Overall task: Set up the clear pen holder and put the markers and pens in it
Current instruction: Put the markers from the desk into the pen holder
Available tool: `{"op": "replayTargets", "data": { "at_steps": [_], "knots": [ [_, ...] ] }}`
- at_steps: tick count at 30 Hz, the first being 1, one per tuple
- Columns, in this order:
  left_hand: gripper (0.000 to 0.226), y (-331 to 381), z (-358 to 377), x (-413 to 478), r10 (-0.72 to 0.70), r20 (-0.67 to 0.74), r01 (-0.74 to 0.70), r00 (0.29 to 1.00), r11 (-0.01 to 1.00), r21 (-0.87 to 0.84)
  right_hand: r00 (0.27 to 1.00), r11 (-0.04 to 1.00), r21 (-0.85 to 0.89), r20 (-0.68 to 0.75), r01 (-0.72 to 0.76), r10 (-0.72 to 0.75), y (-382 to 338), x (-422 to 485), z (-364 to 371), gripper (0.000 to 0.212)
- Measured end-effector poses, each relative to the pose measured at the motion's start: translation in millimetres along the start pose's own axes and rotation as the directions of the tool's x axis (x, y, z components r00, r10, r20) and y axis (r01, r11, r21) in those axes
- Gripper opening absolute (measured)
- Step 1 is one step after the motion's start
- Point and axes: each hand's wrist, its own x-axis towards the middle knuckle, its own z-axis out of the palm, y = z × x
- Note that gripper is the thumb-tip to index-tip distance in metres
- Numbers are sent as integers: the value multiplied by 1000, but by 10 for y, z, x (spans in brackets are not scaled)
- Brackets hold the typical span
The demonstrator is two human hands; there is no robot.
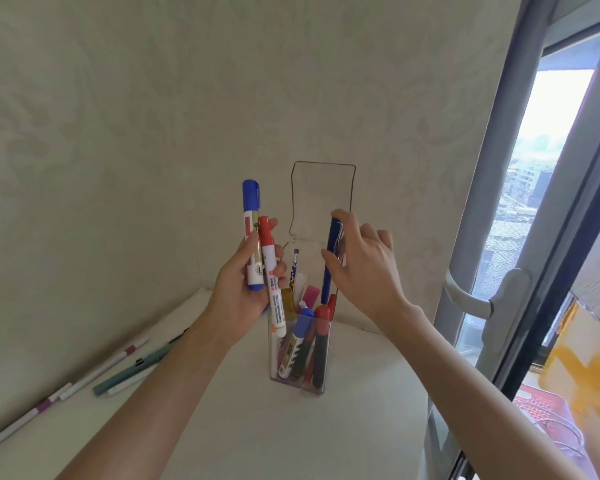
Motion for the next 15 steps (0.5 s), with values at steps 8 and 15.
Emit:
{"op": "replayTargets", "data": {
  "at_steps": [8,15],
  "knots": [
    [38,75,-111,-87,-31,51,30,998,999,20,995,992,-128,97,19,-6,37,-170,195,27],
    [45,71,-19,-87,-43,65,35,997,992,121,970,851,474,190,-227,153,-333,-75,-57,23]
  ]
}}
